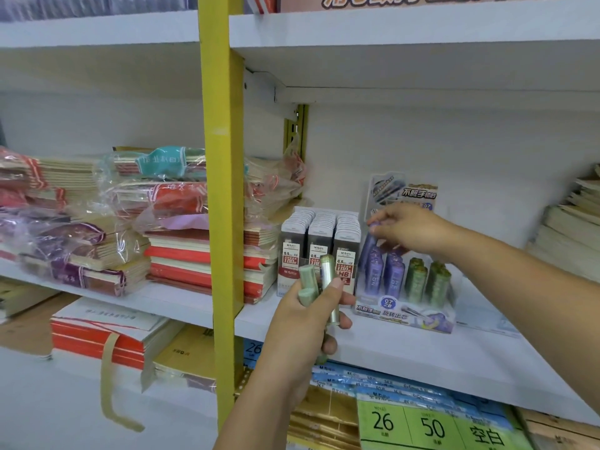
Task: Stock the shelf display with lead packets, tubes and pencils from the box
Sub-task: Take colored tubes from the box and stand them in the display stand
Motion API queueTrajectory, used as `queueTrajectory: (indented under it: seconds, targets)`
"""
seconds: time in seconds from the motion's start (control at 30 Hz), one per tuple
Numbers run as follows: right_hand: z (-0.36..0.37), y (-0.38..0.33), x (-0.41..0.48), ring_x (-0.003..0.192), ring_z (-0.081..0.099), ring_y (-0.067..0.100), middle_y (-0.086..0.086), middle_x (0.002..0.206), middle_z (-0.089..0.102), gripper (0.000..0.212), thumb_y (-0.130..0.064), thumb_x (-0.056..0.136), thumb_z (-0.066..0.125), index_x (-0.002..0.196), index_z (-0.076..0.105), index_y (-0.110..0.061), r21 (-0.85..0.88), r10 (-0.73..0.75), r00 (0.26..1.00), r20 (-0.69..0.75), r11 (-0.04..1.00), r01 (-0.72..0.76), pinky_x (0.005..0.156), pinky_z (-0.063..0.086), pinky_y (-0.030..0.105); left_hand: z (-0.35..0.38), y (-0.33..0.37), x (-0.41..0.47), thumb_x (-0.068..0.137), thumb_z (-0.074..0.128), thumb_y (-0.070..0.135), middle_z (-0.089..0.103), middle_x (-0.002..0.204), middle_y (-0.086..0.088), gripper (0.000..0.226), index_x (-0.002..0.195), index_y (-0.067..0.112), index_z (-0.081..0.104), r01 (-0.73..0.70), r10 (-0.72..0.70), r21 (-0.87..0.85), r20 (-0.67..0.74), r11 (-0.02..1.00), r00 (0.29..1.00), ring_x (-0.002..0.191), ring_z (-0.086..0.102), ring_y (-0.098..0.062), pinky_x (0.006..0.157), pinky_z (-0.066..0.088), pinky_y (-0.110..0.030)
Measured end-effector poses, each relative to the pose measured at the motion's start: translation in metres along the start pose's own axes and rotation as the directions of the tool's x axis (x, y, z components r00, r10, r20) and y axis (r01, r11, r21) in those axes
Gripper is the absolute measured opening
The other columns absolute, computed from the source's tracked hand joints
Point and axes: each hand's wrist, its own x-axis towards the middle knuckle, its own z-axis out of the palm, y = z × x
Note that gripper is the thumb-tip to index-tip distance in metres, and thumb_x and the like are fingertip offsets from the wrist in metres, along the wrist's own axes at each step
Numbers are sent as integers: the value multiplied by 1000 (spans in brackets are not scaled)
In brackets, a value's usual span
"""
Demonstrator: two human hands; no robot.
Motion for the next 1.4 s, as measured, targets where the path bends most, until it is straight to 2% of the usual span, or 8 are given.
queueTrajectory:
  seconds: [0.2, 0.4, 0.73, 0.83, 1.0, 1.13, 1.3, 1.4]
  targets:
    - [3, 13, -1, 92, 66, 31, 14, 103, 66, 10, -17, 93, 62, 101, 55, -18, -44, -23, 998, -62, 999, 20, 82, 56, 46, -5, 0, -1, 87, 68, 49, 73, 77, -1, 24, 94, 26, 71, 17, -17, 6, -38, 1000, 999, 50, 50, -9, 40, 35, -20]
    - [2, 15, -2, 81, 64, 18, 1, 91, 65, 15, -14, 89, 68, 89, 60, -27, -83, -77, 996, -40, 994, 73, 76, 55, 37, -4, 0, -3, 88, 67, 47, 68, 65, 5, 36, 104, 15, 67, 16, -14, 35, -33, 999, 999, 40, 45, -4, 38, 34, -17]
    - [-1, 10, -5, 91, 66, 22, 6, 98, 72, 25, -35, 98, 52, 98, 71, -20, -302, -3, 998, 70, 953, 24, 83, 50, 35, -5, 3, -2, 68, 67, 45, 71, 76, 0, 21, 86, 34, 73, 18, -20, 33, 37, 999, 999, 43, 41, -12, 41, 31, -20]
    - [-4, 3, -16, 92, 66, 28, 8, 100, 73, 25, -34, 100, 48, 100, 70, -23, -327, -139, 988, -64, 938, 111, 86, 52, 39, -5, 5, -5, 65, 71, 52, 73, 80, 1, 23, 86, 44, 71, -21, 17, 51, 66, 998, 998, 45, 44, -12, 43, 33, -21]
    - [4, -19, -77, 82, 67, 0, -21, 88, 71, 16, -42, 89, 57, 95, 71, -37, 1, -355, 926, -127, 934, 358, 77, 55, 26, 0, 5, -8, 63, 80, 55, 76, 97, -5, 38, 99, 52, 68, -79, 77, 32, 69, 996, 995, 75, 54, -21, 48, 36, -26]
    - [10, -23, -102, 82, 71, 24, -2, 88, 74, 19, -21, 83, 72, 102, 72, -27, 243, -327, 945, 23, 919, 312, 77, 59, 36, 9, 4, -10, 62, 83, 53, 76, 95, -9, 47, 100, 32, 68, -88, 85, 39, 75, 995, 994, 76, 52, -24, 44, 37, -21]
    - [2, -19, -108, 77, 69, 32, 11, 84, 72, 14, -15, 80, 74, 92, 70, -20, 357, -265, 958, -108, 889, 286, 78, 56, 46, 14, 3, -14, 66, 83, 45, 77, 94, -6, 54, 107, 16, 65, -54, 50, 41, 97, 998, 994, 77, 65, -19, 42, 37, -20]
    - [-2, -14, -109, 66, 66, 22, 13, 78, 71, 14, -28, 74, 74, 85, 71, -19, 398, -248, 963, -106, 877, 270, 62, 58, 33, 15, 3, -15, 91, 67, 31, 77, 100, -6, 31, 114, 12, 62, -21, 18, 18, 146, 1000, 989, 63, 62, -7, 40, 35, -18]
